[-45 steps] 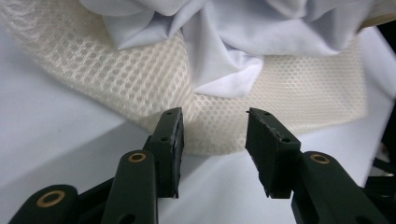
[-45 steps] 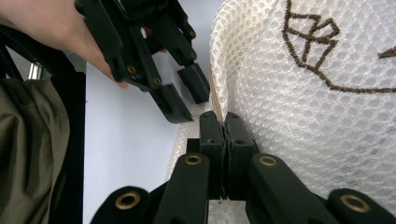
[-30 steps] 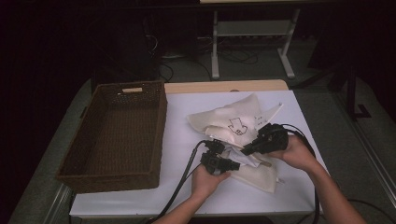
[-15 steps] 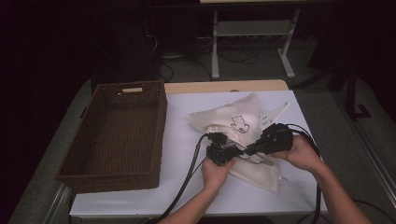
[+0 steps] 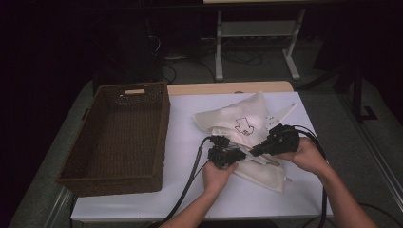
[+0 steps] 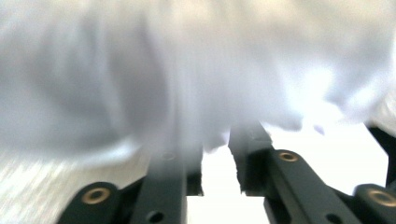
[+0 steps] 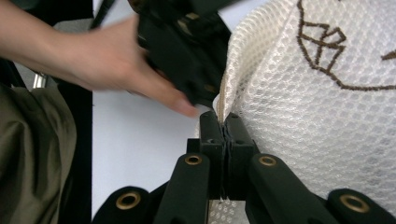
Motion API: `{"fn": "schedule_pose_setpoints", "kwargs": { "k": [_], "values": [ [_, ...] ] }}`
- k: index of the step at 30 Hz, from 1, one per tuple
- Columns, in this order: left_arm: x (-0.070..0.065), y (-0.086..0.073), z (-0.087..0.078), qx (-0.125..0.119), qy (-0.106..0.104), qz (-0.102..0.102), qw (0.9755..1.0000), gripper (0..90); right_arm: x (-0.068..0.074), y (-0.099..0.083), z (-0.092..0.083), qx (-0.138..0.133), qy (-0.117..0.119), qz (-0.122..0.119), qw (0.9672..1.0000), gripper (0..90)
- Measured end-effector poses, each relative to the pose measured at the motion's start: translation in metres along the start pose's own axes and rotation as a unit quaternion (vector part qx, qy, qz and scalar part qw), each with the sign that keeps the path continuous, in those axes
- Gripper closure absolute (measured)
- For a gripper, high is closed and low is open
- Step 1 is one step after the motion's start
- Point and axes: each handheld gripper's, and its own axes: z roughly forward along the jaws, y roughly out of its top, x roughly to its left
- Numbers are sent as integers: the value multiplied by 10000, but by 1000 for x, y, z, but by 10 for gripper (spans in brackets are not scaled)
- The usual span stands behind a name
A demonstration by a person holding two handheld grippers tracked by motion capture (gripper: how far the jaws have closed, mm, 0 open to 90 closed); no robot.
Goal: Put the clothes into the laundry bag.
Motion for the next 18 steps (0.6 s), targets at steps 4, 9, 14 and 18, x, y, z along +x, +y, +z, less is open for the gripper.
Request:
{"fn": "schedule_pose_setpoints", "kwargs": {
  "k": [4,9,14,18],
  "values": [
    [2,-7,-21,104,-128,0,9999,628,0,1,1,35,-33,0,10000,883],
    [10,-5,-47,57,6,77,10000,450,-2,0,2,59,-35,-6,10000,881],
    [25,7,-64,-281,228,-120,9993,366,-1,1,2,63,-24,-32,10000,881],
    [31,20,-55,-251,108,-73,9996,357,0,2,2,92,-66,-76,9999,877]
  ]
}}
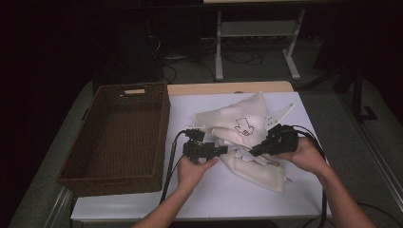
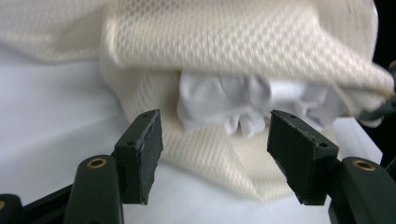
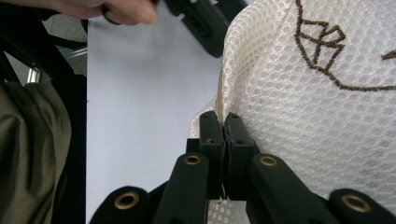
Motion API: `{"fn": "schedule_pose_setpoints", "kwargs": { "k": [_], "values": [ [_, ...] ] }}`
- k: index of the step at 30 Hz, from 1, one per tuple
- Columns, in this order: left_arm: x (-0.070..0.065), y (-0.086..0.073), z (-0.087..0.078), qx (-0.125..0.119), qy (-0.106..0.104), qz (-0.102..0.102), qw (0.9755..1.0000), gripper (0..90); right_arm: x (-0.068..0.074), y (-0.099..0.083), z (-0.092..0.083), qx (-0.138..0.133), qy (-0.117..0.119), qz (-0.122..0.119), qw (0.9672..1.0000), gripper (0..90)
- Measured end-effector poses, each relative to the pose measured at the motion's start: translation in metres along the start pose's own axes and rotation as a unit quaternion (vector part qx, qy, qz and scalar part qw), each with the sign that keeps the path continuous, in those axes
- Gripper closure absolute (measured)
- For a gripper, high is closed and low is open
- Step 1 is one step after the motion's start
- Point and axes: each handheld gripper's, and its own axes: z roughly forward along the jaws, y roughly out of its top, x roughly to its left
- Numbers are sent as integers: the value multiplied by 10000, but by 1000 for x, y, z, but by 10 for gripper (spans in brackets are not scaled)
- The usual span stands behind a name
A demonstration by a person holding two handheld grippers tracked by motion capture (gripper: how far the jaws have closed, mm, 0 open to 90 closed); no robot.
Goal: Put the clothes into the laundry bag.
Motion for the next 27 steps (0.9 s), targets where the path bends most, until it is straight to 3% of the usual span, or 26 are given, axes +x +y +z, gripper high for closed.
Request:
{"fn": "schedule_pose_setpoints", "kwargs": {
  "k": [1,2,4,6,10,13,15,16,18,21,27],
  "values": [
    [1,2,4,38,-129,-29,9999,403,1,0,0,-1,-23,-21,10000,876],
    [2,4,8,20,-242,-55,9997,504,1,1,0,-11,-31,-34,10000,874],
    [2,5,13,-109,-258,-82,9996,652,2,3,-1,7,-88,-61,9999,863],
    [1,5,15,-173,-299,-97,9994,756,2,6,-4,-28,-197,-69,9998,783],
    [-4,2,12,-112,-363,71,9993,808,4,19,-10,-220,-518,-58,9984,677],
    [-8,0,8,-136,-423,94,9990,834,6,29,0,11,-812,-183,9965,661],
    [-10,-3,8,-105,-479,190,9986,862,9,33,8,211,-979,-356,9943,756],
    [-11,-5,8,-112,-637,210,9977,896,9,35,11,266,-954,-400,9943,830],
    [-16,-6,9,-105,-596,330,9976,897,11,37,16,375,-1011,-492,9929,872],
    [-13,-3,15,-152,-687,188,9973,896,12,41,15,494,-893,-537,9933,886],
    [-20,7,35,-389,-799,-15,9960,892,18,45,4,90,-282,-531,9981,889]
  ]
}}
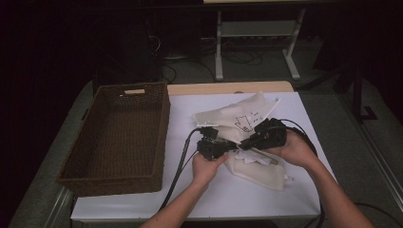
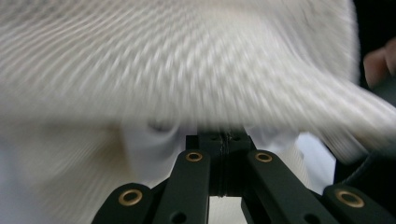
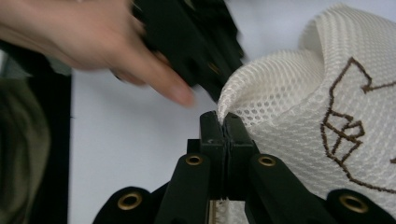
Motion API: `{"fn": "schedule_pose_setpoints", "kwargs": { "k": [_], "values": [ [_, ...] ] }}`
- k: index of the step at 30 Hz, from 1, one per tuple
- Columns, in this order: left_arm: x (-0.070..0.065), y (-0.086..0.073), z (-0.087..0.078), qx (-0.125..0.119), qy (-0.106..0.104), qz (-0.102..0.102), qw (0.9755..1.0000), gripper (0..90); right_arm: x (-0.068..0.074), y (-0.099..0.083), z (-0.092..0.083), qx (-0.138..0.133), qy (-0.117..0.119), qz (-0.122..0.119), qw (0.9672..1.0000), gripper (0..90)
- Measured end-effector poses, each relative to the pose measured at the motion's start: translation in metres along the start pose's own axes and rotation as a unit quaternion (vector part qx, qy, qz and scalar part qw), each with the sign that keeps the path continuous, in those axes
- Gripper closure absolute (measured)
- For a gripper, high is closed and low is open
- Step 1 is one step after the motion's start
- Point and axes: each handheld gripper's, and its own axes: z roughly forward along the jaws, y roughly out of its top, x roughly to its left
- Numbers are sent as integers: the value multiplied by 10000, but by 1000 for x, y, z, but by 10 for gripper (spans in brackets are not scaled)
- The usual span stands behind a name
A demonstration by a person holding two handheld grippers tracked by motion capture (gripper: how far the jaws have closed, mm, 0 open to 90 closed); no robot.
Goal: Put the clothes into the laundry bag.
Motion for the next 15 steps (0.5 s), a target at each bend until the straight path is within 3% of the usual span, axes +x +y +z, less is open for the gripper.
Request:
{"fn": "schedule_pose_setpoints", "kwargs": {
  "k": [2,4,9,13,15],
  "values": [
    [2,3,8,-164,14,-87,9998,891,3,0,-5,-297,214,3,9993,890],
    [4,4,12,-199,-8,-148,9997,888,4,-2,-10,-404,222,55,9989,889],
    [-3,4,-6,56,239,193,9995,827,-6,-15,-14,-423,182,312,9985,888],
    [-6,2,-28,287,441,486,9974,703,-9,-18,-13,-424,150,348,9984,887],
    [-5,-1,-37,334,701,625,9950,605,-10,-17,-12,-416,160,336,9984,886]
  ]
}}
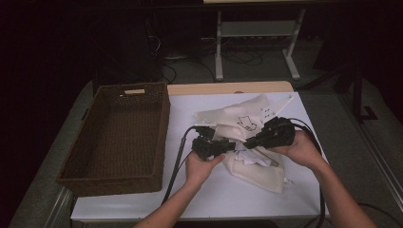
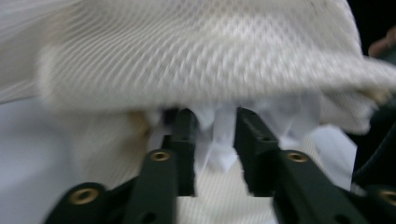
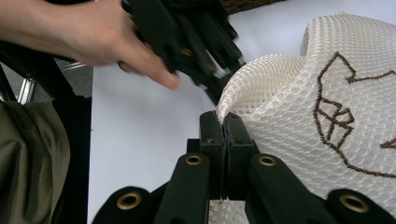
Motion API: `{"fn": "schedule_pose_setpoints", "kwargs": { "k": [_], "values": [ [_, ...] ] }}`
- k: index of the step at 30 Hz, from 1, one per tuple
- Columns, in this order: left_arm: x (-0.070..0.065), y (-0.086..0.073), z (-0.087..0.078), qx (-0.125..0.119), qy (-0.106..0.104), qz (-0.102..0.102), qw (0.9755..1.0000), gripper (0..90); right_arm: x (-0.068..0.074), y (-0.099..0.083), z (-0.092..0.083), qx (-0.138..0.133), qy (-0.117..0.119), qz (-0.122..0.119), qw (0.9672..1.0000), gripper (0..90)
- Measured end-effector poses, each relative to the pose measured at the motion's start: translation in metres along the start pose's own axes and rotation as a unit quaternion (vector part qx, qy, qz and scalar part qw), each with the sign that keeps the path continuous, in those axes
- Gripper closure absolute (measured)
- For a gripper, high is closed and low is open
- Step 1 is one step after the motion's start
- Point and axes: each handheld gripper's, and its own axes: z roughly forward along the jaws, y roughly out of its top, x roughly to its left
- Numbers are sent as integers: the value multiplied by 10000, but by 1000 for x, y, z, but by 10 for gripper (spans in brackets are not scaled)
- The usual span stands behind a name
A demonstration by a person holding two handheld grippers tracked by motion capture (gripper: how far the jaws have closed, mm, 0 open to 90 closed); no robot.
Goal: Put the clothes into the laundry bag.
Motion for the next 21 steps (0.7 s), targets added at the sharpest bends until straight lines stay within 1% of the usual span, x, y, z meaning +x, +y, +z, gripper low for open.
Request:
{"fn": "schedule_pose_setpoints", "kwargs": {
  "k": [1,2,3,4,5,6,7,8,9,10,11,12,14,15,17,19,21],
  "values": [
    [2,-1,-2,24,140,27,9999,544,0,0,1,20,-3,-1,10000,886],
    [7,-2,-3,27,198,-47,9998,508,0,1,2,47,12,0,10000,886],
    [10,-2,-1,28,169,-152,9997,489,0,1,4,66,24,-26,10000,886],
    [14,-2,3,57,44,-325,9994,489,0,2,5,72,29,-18,10000,886],
    [17,-1,10,95,-94,-508,9986,489,0,2,7,77,42,-41,10000,886],
    [18,0,16,109,-178,-598,9980,507,0,3,9,100,56,-49,9999,886],
    [17,1,22,111,-160,-569,9982,559,1,3,11,144,54,-66,9999,886],
    [15,1,29,89,-153,-538,9984,643,1,3,12,189,50,-82,9998,886],
    [15,1,34,54,-176,-596,9981,713,2,3,14,223,52,-91,9997,886],
    [16,2,38,-15,-207,-712,9972,767,2,3,14,268,57,-96,9996,885],
    [17,2,41,-64,-263,-823,9962,802,2,2,15,295,44,-100,9995,886],
    [17,2,41,-83,-303,-886,9956,813,1,1,14,273,34,-113,9996,886],
    [11,2,37,-72,-334,-750,9966,822,1,-1,12,237,53,-85,9997,886],
    [8,2,34,-54,-380,-667,9970,825,1,-3,11,245,64,-66,9997,886],
    [1,-1,25,-11,-529,-548,9971,829,3,-5,11,275,98,-118,9995,886],
    [-6,-6,19,7,-621,-494,9968,829,7,-7,12,332,177,-177,9991,886],
    [-11,-11,18,-15,-794,-595,9951,830,12,-7,12,370,273,-242,9987,886]
  ]
}}
